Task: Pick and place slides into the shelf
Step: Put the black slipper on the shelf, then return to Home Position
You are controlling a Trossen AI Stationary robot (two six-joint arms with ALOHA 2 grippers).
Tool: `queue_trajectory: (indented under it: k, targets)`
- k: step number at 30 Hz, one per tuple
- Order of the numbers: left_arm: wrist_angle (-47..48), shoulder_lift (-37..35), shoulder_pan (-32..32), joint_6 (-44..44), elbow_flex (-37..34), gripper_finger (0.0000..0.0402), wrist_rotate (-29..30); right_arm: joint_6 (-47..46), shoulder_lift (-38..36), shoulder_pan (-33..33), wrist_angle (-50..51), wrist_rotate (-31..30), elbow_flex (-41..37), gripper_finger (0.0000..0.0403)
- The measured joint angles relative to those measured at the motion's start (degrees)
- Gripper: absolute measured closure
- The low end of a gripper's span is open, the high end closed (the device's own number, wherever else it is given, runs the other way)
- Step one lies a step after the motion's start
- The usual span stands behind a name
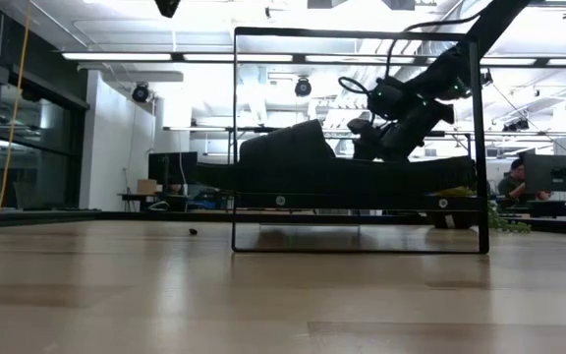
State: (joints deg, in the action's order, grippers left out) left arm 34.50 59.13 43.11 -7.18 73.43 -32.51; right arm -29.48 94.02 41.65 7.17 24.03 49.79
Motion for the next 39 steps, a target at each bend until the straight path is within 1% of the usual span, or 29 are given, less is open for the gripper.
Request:
queue_trajectory:
  k: [2, 4, 7, 10, 12, 18, 24, 28, 31, 33, 36, 38, 39]
  targets:
    - [0.0, 0.0, 0.0, 0.0, 0.0, 0.0218, 0.0, 0.1, -0.3, 0.3, 4.5, -1.2, 1.9, 0.0120]
    - [0.1, 0.0, 0.0, 0.0, 0.0, 0.0218, 0.0, 1.2, -0.9, 0.3, 9.3, -3.9, 4.0, 0.0112]
    - [0.3, 0.0, 0.0, 0.0, 0.0, 0.0218, 0.0, 2.5, -2.4, 0.4, 15.6, -7.5, 7.1, 0.0110]
    - [0.3, 0.0, 0.0, -0.1, 0.0, 0.0218, 0.2, 3.5, -3.9, 0.3, 21.0, -9.5, 9.8, 0.0110]
    - [0.4, 0.0, 0.0, -0.1, 0.0, 0.0218, 1.2, 3.7, -5.1, 0.3, 22.4, -10.7, 11.3, 0.0109]
    - [1.4, 0.0, 0.0, -0.1, 0.0, 0.0218, 3.2, 4.9, -9.1, -0.4, 23.0, -11.8, 12.9, 0.0109]
    - [2.3, 0.0, 0.0, 0.1, 0.0, 0.0218, 6.5, 5.6, -12.5, -1.4, 20.4, -11.7, 13.3, 0.0109]
    - [4.4, 0.0, 0.0, 0.1, 0.0, 0.0218, 6.4, 7.2, -14.7, -3.7, 18.7, -11.7, 13.3, 0.0109]
    - [6.7, -0.2, 0.0, -0.3, 0.0, 0.0218, 6.2, 7.6, -15.7, -6.2, 16.4, -10.1, 13.3, 0.0109]
    - [6.9, -0.5, -0.1, -0.7, 0.0, 0.0218, 6.2, 7.5, -16.1, -7.3, 16.6, -9.9, 13.3, 0.0109]
    - [6.5, -1.2, -2.1, -1.7, 0.0, 0.0218, 6.4, 4.6, -16.0, -9.2, 16.8, -11.1, 13.3, 0.0109]
    - [5.7, -1.9, -4.4, -2.0, 0.0, 0.0218, 6.7, 0.9, -16.0, -10.7, 16.7, -11.3, 13.3, 0.0109]
    - [5.4, -2.2, -5.7, -1.9, 0.0, 0.0218, 6.6, 0.7, -16.0, -11.6, 16.6, -11.4, 13.3, 0.0109]
